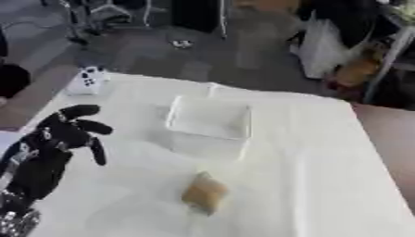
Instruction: Pick up objects on the table and place them in the box.
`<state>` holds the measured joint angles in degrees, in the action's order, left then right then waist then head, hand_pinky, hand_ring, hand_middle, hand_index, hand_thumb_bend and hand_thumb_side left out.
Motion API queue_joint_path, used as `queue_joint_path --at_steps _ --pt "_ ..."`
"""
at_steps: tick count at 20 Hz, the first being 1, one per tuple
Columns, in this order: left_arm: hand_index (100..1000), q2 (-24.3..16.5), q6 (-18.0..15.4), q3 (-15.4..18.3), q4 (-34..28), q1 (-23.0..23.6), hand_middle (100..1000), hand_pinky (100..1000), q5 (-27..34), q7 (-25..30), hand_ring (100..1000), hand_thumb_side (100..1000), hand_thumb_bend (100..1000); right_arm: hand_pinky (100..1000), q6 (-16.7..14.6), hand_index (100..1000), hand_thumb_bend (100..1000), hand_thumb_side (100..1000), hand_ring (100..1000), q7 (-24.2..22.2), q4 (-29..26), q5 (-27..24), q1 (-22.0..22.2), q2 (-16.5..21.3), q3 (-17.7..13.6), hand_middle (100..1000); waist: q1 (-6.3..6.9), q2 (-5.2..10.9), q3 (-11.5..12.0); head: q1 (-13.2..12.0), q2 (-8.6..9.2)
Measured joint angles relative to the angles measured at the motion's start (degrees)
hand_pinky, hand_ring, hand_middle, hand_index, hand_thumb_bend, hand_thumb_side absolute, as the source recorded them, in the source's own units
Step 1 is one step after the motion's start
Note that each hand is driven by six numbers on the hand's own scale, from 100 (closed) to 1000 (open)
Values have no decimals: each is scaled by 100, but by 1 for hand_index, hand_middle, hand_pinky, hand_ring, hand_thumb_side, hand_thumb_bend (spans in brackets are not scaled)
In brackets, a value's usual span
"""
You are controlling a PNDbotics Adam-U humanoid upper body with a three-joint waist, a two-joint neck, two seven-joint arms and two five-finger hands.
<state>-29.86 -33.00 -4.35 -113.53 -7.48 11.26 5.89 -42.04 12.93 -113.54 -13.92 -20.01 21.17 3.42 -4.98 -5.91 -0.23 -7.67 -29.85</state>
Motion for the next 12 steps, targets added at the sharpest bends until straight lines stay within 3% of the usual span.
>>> queue_joint_path --at_steps 12 --pt "746 0 0 -1 0 0 866 388 0 0 764 719 950 159 14 654 148 1000 372 1 0 6 -7 0 0 494 0 0 4 -3 0"
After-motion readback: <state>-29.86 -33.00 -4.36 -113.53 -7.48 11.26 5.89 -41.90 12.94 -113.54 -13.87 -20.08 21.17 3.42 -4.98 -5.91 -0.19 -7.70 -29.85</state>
